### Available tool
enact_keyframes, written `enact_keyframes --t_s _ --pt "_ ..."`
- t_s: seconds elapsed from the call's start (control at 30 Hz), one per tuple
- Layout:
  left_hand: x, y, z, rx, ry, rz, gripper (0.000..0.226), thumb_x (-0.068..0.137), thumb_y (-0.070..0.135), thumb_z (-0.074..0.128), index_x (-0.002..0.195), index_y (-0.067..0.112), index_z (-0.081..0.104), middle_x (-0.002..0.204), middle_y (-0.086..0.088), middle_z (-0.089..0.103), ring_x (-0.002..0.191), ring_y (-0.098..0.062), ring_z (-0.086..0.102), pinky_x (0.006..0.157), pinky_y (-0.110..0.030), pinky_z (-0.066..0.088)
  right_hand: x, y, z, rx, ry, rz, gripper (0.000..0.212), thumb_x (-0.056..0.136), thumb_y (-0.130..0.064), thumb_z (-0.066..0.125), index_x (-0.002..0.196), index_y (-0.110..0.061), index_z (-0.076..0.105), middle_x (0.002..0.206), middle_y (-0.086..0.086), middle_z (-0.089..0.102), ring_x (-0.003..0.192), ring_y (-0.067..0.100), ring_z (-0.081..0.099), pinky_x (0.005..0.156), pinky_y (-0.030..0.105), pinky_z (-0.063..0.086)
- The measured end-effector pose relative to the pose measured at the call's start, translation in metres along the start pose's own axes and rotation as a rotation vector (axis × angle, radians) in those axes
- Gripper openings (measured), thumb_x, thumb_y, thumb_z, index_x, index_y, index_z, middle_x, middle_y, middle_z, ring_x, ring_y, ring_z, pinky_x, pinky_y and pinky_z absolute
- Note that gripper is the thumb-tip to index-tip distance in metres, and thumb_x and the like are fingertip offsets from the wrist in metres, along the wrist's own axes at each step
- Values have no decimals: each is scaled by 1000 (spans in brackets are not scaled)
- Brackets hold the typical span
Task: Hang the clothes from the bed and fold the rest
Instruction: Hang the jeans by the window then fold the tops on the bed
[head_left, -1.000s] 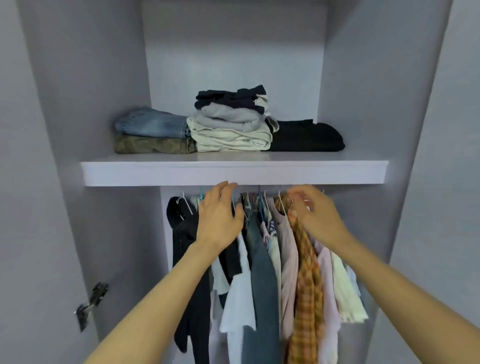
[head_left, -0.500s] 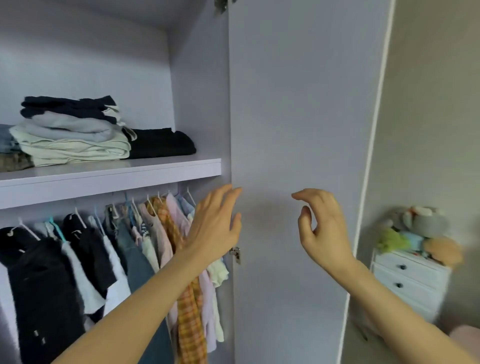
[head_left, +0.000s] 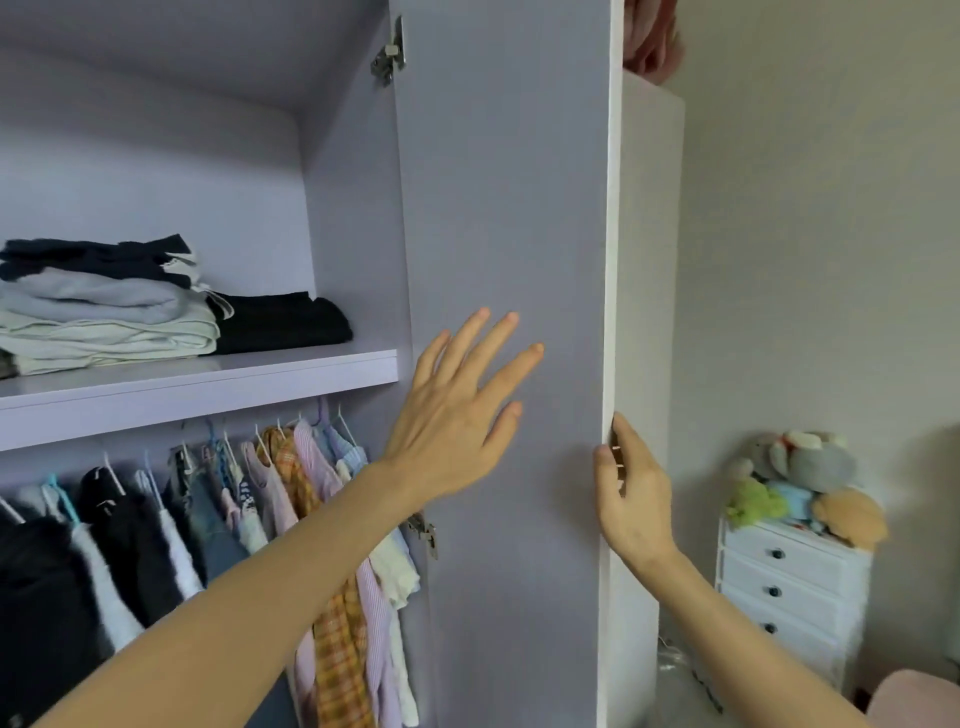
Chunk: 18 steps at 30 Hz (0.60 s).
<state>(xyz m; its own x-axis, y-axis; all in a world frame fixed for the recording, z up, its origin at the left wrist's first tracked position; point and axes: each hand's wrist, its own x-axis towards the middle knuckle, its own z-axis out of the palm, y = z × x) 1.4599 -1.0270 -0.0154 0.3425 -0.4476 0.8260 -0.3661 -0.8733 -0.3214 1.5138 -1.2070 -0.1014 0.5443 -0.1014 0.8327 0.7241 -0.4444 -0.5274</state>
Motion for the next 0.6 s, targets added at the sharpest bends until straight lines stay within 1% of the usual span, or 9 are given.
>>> enact_keyframes --t_s 0.07,0.17,0.2,0.27,0.3,0.37,0.47,0.53,0.6 --pt "-2 -9 -10 34 47 101 48 91 25 42 138 19 44 148 -14 33 139 -34 24 110 -52 22 -2 -13 11 91 -18 -150 45 91 -39 26 103 -11 60 73 -11 45 67 3 46 59 12 35" --pt "-10 -25 -26 55 83 182 45 93 28 39 138 19 35 148 -13 28 139 -33 20 112 -53 19 -1 -37 36 203 -114 -322 42 97 -35 25 108 -13 60 92 -20 49 83 -6 48 69 10 39" --pt "-16 -32 -33 69 87 183 45 94 28 38 138 17 37 147 -14 29 139 -33 20 112 -54 19 -2 -44 47 239 -150 -354 43 98 -34 25 114 -13 60 103 -16 51 91 -5 50 75 11 41" --pt "-30 -51 -49 122 95 165 44 95 26 36 137 14 41 145 -15 33 138 -33 23 111 -55 20 -4 -58 72 277 -221 -400 52 99 -38 24 129 -6 53 119 0 53 104 6 52 82 19 46" --pt "-39 -62 -56 162 99 157 43 95 25 35 136 14 41 145 -14 33 138 -32 24 111 -54 20 -4 -64 84 270 -247 -424 52 99 -38 25 134 -6 47 127 7 51 111 11 51 84 24 49" --pt "-58 -83 -73 240 107 143 42 95 25 35 134 12 39 144 -14 32 137 -31 24 111 -50 20 -5 -79 110 248 -269 -490 48 98 -36 29 138 -10 37 139 11 43 124 15 44 88 30 50" --pt "-87 -113 -97 372 74 75 44 93 27 40 132 8 43 145 -10 35 138 -28 26 110 -48 24 -6 -100 155 205 -336 -599 48 96 -31 35 141 -14 29 149 8 27 135 20 32 99 29 40" --pt "-106 -133 -111 487 -5 -24 47 91 28 43 132 6 48 146 -8 36 138 -28 26 108 -48 28 -7 -111 184 164 -433 -629 51 97 -29 36 144 -19 21 154 7 15 142 21 19 108 29 28" --pt "-125 -152 -122 630 -105 -152 50 89 29 46 134 6 48 146 -7 38 139 -30 26 107 -50 31 -7 -123 213 115 -519 -655 55 96 -27 38 145 -23 14 155 4 4 144 20 6 114 30 20"
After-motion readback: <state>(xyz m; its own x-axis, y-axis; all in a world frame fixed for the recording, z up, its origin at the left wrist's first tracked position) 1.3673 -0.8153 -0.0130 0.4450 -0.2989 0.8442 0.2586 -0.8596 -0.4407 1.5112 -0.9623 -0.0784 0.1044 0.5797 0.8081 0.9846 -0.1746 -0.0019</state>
